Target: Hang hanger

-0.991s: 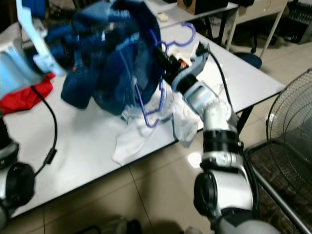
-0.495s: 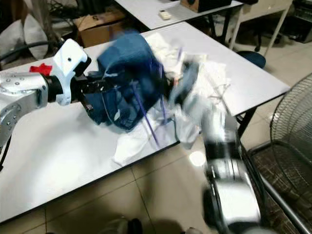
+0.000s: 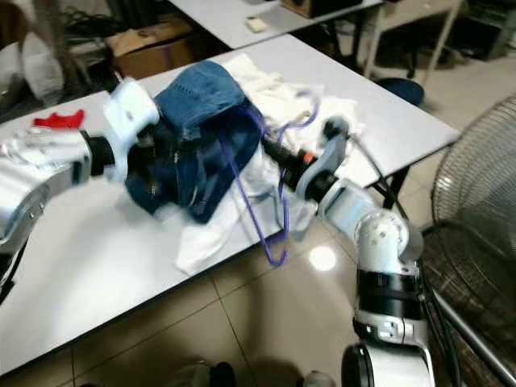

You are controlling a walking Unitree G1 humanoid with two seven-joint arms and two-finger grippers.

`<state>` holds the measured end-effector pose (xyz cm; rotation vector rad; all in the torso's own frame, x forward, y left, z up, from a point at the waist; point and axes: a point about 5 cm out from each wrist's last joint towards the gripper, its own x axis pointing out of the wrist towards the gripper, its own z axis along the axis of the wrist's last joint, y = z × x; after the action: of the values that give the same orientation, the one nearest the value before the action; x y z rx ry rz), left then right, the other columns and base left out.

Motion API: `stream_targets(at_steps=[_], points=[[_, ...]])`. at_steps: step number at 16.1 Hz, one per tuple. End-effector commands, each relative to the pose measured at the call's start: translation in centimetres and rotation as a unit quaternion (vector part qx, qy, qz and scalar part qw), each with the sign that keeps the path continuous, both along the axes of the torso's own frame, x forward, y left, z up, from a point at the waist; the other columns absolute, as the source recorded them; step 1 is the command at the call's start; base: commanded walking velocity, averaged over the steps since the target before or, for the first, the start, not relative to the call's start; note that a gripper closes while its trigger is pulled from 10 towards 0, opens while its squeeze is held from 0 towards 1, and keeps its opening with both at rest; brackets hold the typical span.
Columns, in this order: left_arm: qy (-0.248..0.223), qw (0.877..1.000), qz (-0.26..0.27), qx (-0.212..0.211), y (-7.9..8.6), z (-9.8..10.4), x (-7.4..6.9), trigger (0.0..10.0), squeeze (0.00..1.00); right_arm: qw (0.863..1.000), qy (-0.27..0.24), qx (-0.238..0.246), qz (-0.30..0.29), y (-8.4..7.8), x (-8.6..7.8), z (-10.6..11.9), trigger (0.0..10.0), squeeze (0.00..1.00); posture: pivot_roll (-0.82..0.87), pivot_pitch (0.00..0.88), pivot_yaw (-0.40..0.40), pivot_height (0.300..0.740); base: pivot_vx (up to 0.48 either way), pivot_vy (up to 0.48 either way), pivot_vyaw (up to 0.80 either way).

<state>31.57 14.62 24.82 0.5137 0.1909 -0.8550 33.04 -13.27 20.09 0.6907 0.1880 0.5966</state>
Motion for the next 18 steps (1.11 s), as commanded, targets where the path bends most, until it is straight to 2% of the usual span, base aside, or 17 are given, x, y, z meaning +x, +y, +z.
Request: stream_targets(at_steps=[1, 3, 4, 5, 7, 9, 10, 11, 12, 15, 16, 18], points=[[0.013, 1.000, 0.003, 0.021, 0.8, -0.2, -0.2, 0.0, 0.00, 0.999, -0.010, 0.027, -0.027, -0.1, 0.6, 1.0, 10.0, 0.00, -0.13, 0.103, 0.169, 0.740, 0.000, 0.000, 0.00], [0.039, 0.998, -0.020, 0.047, 1.2, -0.6, -0.7, 0.0, 0.00, 0.997, -0.006, 0.062, -0.053, -0.3, 1.8, 1.5, 10.0, 0.00, -0.12, 0.105, 0.170, 0.740, 0.000, 0.000, 0.00], [0.069, 0.995, -0.058, 0.052, 1.1, -0.7, -1.6, 0.0, 0.00, 0.994, 0.003, 0.084, -0.066, -0.2, 3.0, 1.5, 10.0, 0.00, -0.10, 0.111, 0.170, 0.740, 0.000, 0.000, 0.00], [0.114, 0.984, -0.135, 0.006, -0.2, 0.5, -3.3, 0.0, 0.00, 0.991, 0.024, 0.115, -0.068, 0.8, 4.7, 1.5, 10.0, 0.00, -0.08, 0.115, 0.165, 0.740, 0.000, 0.000, 0.00], [0.123, 0.974, -0.187, -0.032, -1.5, 1.7, -4.2, 0.0, 0.00, 0.990, 0.032, 0.128, -0.051, 2.3, 5.5, 1.8, 10.0, 0.00, -0.06, 0.115, 0.156, 0.740, 0.000, 0.000, 0.00], [0.114, 0.963, -0.222, -0.102, -3.0, 4.4, -4.2, 0.0, 0.00, 0.987, 0.033, 0.153, -0.020, 4.9, 6.2, 3.0, 10.0, 0.00, -0.05, 0.113, 0.151, 0.740, 0.000, 0.000, 0.00], [0.106, 0.960, -0.229, -0.125, -3.4, 5.4, -4.0, 0.0, 0.00, 0.986, 0.033, 0.166, -0.011, 5.6, 6.5, 3.5, 10.0, 0.00, -0.03, 0.105, 0.145, 0.740, 0.000, 0.000, 0.00], [0.103, 0.950, -0.233, -0.180, -3.8, 7.2, -3.7, 0.0, 0.00, 0.981, 0.033, 0.191, -0.004, 6.1, 6.9, 4.2, 10.0, 0.00, -0.03, 0.099, 0.146, 0.740, 0.000, 0.000, 0.00], [0.106, 0.939, -0.235, -0.229, -4.1, 8.4, -3.5, 0.0, 0.00, 0.980, 0.031, 0.195, -0.004, 6.4, 7.2, 4.4, 10.0, 0.00, -0.03, 0.096, 0.146, 0.740, 0.000, 0.000, 0.00], [0.126, 0.914, -0.241, -0.302, -4.4, 9.3, -3.4, 0.0, 0.00, 0.983, 0.039, 0.180, -0.015, 6.6, 7.3, 3.5, 10.0, 0.00, -0.03, 0.095, 0.149, 0.740, 0.000, 0.000, 0.00], [0.138, 0.896, -0.240, -0.346, -4.7, 9.7, -3.3, 0.0, 0.00, 0.979, 0.064, 0.190, -0.034, 6.5, 7.3, 2.3, 10.0, 0.00, -0.03, 0.096, 0.149, 0.740, 0.000, 0.000, 0.00], [0.128, 0.897, -0.209, -0.369, -4.7, 10.0, -2.8, 0.0, 0.00, 0.983, 0.072, 0.167, -0.035, 6.9, 7.2, 1.5, 10.0, 0.00, -0.03, 0.096, 0.149, 0.740, 0.000, 0.000, 0.00]])
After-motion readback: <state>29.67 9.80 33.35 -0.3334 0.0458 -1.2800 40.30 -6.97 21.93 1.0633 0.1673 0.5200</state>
